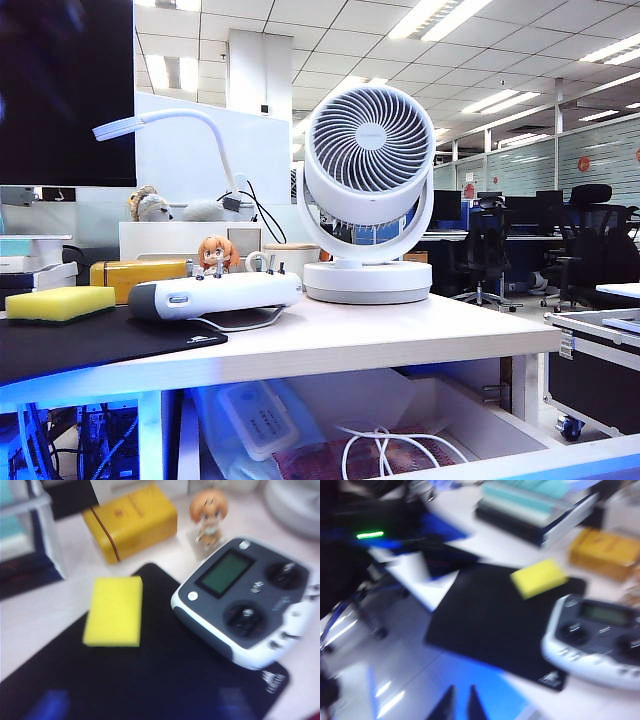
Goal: Open the drawer, place the cleaning sponge inside, then close the drawer.
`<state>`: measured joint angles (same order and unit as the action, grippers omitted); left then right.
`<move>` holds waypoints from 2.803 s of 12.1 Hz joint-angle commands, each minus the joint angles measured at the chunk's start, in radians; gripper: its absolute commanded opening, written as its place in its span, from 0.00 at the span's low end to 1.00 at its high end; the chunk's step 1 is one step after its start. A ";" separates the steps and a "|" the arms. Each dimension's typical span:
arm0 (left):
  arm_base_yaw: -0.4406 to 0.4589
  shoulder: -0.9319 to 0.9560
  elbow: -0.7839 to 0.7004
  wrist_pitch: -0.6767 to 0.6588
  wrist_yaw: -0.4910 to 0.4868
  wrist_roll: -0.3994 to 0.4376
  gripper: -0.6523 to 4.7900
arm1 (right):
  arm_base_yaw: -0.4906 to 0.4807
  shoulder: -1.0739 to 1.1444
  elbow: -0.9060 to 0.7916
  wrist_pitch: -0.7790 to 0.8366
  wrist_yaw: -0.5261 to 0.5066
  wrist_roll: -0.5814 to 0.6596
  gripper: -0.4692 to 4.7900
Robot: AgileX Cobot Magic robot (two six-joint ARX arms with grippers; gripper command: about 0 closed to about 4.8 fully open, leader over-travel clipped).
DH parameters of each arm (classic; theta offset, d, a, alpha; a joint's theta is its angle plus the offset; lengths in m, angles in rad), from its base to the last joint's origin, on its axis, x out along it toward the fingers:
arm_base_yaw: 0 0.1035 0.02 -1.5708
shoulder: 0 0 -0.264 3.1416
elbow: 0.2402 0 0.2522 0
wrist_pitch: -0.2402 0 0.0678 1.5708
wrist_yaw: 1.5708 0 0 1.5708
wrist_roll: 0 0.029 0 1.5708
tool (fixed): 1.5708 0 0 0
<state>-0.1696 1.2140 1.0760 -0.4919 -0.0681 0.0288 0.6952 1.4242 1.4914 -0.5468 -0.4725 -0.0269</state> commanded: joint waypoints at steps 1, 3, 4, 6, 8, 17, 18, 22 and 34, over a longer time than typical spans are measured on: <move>0.002 0.127 0.005 0.079 -0.115 -0.012 1.00 | 0.036 -0.021 0.005 -0.109 0.000 -0.027 0.64; 0.033 0.200 0.005 0.143 -0.136 -0.031 1.00 | 0.045 -0.028 0.005 -0.157 0.002 -0.027 0.68; 0.047 0.227 0.005 0.169 -0.137 -0.038 1.00 | 0.045 -0.033 0.005 -0.172 0.002 -0.027 0.68; 0.088 0.282 0.004 0.229 -0.130 -0.040 1.00 | 0.045 -0.047 0.005 -0.190 0.003 -0.026 0.68; 0.126 0.359 0.004 0.320 -0.087 -0.040 1.00 | 0.046 -0.059 0.005 -0.198 0.008 -0.026 0.64; 0.142 0.600 0.005 0.572 -0.046 -0.048 1.00 | 0.051 -0.068 0.005 -0.240 0.010 -0.011 0.08; 0.142 0.629 0.005 0.588 -0.054 -0.048 1.00 | 0.051 -0.068 0.005 -0.241 0.010 0.001 0.08; 0.144 0.694 0.005 0.603 -0.062 -0.048 0.48 | 0.051 -0.068 0.005 -0.245 0.010 0.001 0.08; 0.060 0.212 0.005 0.233 0.190 -0.017 0.11 | 0.050 -0.148 0.005 -0.450 0.297 0.000 0.08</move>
<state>-0.0872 1.4582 1.0798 -0.2184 0.0963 -0.0032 0.7433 1.2919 1.4902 -0.9783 -0.1932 -0.0269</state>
